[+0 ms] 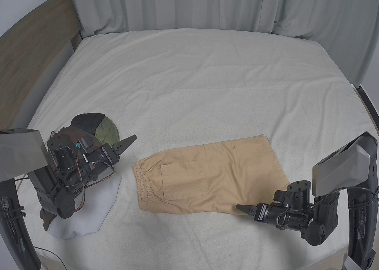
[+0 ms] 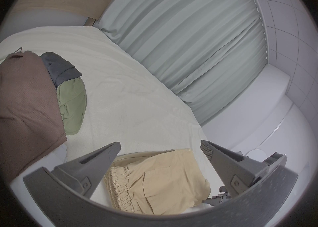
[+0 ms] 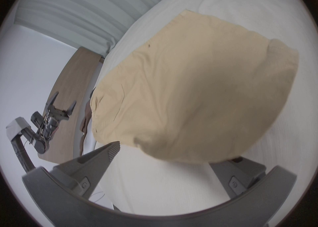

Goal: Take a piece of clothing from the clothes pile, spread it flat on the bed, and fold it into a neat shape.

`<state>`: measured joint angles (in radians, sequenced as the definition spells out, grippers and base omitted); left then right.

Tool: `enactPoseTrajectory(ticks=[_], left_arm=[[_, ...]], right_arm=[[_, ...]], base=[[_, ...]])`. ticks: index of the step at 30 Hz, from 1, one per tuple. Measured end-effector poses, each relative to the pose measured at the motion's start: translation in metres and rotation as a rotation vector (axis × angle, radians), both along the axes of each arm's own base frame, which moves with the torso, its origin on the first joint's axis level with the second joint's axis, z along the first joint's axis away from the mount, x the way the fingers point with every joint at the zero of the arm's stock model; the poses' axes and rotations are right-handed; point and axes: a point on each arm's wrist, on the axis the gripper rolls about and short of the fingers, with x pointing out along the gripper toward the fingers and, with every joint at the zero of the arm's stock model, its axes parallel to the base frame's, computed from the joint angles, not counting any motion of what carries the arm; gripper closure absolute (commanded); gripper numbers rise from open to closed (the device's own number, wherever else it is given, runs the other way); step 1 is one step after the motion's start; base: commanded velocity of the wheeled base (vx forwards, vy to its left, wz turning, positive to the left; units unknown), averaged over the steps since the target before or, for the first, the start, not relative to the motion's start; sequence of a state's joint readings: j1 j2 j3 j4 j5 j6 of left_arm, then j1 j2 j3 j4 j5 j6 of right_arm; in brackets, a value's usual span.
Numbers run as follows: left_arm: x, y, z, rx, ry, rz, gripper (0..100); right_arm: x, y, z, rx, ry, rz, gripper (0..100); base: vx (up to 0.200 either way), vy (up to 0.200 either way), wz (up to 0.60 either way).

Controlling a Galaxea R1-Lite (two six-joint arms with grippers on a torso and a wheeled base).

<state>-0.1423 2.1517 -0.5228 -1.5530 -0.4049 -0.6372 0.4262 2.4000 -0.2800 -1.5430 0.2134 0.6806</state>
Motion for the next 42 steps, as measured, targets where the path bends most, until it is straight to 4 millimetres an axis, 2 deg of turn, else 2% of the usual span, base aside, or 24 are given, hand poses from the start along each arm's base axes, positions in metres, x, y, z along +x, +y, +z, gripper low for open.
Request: enactPoseTrajectory(ticks=[5,10,16,24,30,31,42], left_arm=[[0.000,0.000,0.000,0.016,-0.010,-0.001,0],[0.000,0.000,0.000,0.019,-0.011,-0.001,0],[-0.005,0.000,0.000,0.028,-0.008,-0.030,0],[-0.017,0.000,0.005,0.034,-0.008,-0.094,0],[-0.021,0.001,0.007,0.067,-0.030,-0.103,0],[-0.022,0.001,0.007,0.079,-0.035,-0.106,0],[-0.029,-0.002,0.005,0.094,-0.028,-0.130,0]], right_arm=[[-0.019,0.003,-0.002,-0.034,0.045,0.062,0],[-0.043,0.007,0.003,-0.026,0.093,0.197,0],[-0.051,0.012,0.019,-0.006,0.050,0.252,0],[-0.056,0.021,0.054,0.074,-0.078,0.341,0],[-0.057,0.023,0.091,0.159,-0.229,0.427,0],[-0.057,0.022,0.100,0.166,-0.280,0.449,0],[-0.050,0.000,0.139,0.190,-0.485,0.411,0]], base=[[0.000,0.000,0.00],[0.000,0.000,0.00],[0.000,0.000,0.00],[0.000,0.000,0.00],[0.000,0.000,0.00],[0.000,0.000,0.00],[0.000,0.000,0.00]])
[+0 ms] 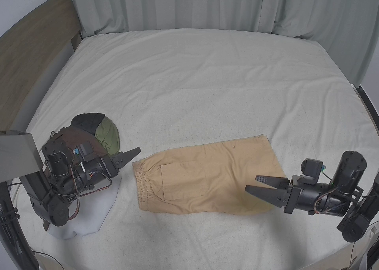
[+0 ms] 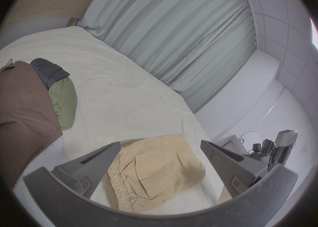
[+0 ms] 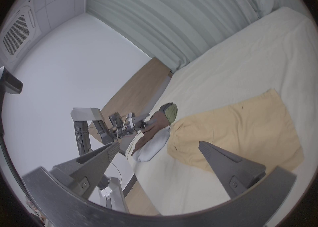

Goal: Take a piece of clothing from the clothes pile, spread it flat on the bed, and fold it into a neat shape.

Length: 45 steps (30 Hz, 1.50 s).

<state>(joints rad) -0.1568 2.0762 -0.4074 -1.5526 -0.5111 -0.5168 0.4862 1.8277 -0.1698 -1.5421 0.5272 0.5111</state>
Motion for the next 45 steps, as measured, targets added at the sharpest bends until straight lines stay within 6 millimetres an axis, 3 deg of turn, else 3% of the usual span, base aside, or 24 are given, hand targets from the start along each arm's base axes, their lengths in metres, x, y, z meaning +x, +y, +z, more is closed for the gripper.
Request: enactPoseTrajectory(ticks=[6,13,23,45], left_arm=[[-0.002,-0.004,-0.007,0.004,0.028,-0.021,0],[-0.001,-0.006,-0.013,0.007,0.049,-0.027,0],[0.002,-0.006,-0.028,0.016,0.093,-0.028,0],[0.017,-0.011,-0.089,0.050,0.246,-0.022,0]], right_arm=[[0.001,-0.011,0.020,0.043,-0.081,-0.030,0],[0.001,-0.017,0.029,0.060,-0.117,-0.046,0],[0.003,-0.020,0.031,0.063,-0.127,-0.072,0],[0.005,-0.019,0.025,0.049,-0.099,-0.073,0]], base=[[0.000,0.000,0.00],[0.000,0.000,0.00],[0.000,0.000,0.00],[0.000,0.000,0.00]])
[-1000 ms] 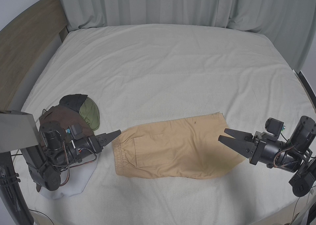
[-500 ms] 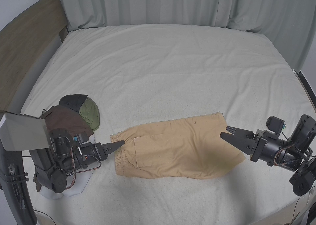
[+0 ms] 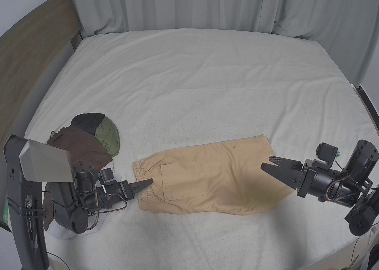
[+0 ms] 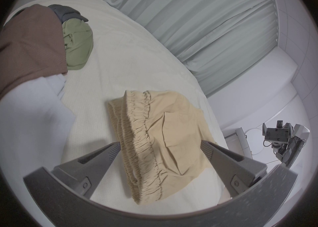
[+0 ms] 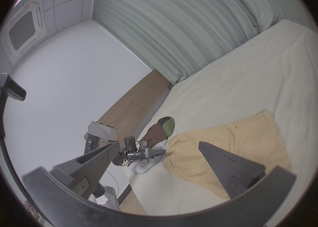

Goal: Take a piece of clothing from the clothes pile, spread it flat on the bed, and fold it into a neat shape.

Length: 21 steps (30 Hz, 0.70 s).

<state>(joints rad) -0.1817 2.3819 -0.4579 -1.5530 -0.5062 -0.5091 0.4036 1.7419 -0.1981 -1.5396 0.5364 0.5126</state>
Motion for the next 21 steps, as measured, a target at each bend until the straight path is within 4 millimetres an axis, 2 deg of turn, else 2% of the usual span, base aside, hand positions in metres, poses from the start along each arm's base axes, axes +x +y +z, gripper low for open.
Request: enactPoseTrajectory(ticks=[11,21], left_arm=[[0.014,-0.002,-0.025,0.028,0.020,0.063,0],[0.024,-0.009,-0.037,0.004,0.035,0.074,0]], right_arm=[[0.001,0.001,-0.003,-0.006,0.012,0.002,0],[0.002,0.001,-0.006,-0.011,0.021,0.004,0]], base=[[0.000,0.000,0.00],[0.000,0.000,0.00]])
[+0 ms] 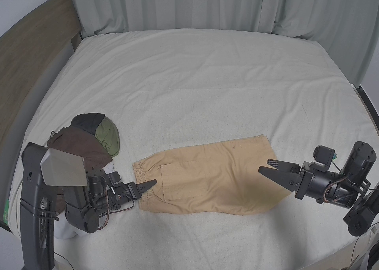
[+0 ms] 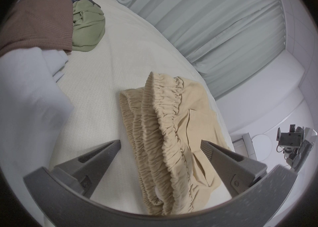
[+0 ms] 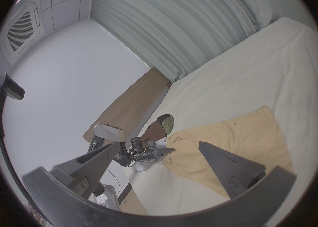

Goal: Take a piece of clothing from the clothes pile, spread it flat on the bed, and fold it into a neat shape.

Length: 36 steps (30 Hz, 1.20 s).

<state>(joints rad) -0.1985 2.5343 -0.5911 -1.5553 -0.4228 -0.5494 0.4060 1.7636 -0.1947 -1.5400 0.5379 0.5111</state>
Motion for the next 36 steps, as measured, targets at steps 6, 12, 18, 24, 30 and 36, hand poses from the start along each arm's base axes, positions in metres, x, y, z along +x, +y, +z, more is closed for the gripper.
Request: enactPoseTrajectory(ticks=[6,12,18,24,30,36], left_arm=[[0.004,-0.006,0.001,-0.072,0.041,0.048,0],[0.004,-0.014,0.001,-0.081,0.041,0.048,0],[0.004,-0.015,0.001,-0.081,0.041,0.045,0],[0.003,-0.015,0.001,-0.080,0.042,0.043,0],[0.003,-0.015,0.001,-0.080,0.043,0.043,0],[0.003,-0.016,0.001,-0.078,0.042,0.042,0]], right_arm=[[0.000,0.000,0.000,0.000,0.001,0.000,0],[0.000,0.000,0.000,0.000,0.001,-0.003,0],[0.000,0.000,0.000,0.000,0.002,-0.002,0],[0.000,0.000,0.000,0.000,0.002,-0.001,0],[0.000,0.000,0.000,0.000,0.003,0.000,0],[0.000,0.000,0.000,0.000,0.003,0.000,0]], base=[[0.000,0.000,0.00],[0.000,0.000,0.00],[0.000,0.000,0.00],[0.000,0.000,0.00],[0.000,0.000,0.00],[0.000,0.000,0.00]])
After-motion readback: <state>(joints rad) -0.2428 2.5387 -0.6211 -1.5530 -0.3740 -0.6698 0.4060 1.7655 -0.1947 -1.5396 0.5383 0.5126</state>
